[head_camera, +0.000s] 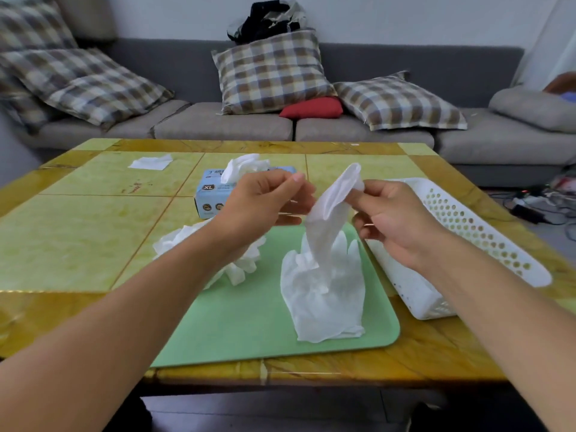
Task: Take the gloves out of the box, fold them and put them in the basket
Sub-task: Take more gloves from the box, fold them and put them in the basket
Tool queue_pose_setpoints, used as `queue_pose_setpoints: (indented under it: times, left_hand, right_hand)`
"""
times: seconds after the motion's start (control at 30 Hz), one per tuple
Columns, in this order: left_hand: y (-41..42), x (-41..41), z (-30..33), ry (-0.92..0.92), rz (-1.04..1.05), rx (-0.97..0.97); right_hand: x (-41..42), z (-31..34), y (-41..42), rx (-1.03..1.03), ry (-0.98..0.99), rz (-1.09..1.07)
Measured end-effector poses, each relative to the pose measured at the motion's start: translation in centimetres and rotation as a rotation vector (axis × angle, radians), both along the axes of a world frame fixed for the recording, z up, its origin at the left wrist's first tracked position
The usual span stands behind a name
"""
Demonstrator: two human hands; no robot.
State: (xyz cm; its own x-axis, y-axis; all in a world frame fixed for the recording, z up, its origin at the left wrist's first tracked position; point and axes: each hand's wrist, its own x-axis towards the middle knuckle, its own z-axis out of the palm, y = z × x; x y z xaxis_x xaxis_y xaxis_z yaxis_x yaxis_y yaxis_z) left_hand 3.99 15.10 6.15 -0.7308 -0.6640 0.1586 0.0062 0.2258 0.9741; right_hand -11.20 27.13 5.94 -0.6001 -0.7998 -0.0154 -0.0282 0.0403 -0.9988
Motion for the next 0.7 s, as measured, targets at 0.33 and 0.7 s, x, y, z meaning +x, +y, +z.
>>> queue_pose_setpoints:
  times: [0.33,0.7]
  left_hand:
    - [1.9,-1.2,0.6,-0.015,-0.080,-0.110]
    - [0.4,-0.8,2.7,0.033,-0.064,0.237]
  right_hand:
    - [0.2,0.9,0.2,-0.102,0.477,-0.131]
    - [-1.8,1.5,2.2,-0.028,-0.187,0.234]
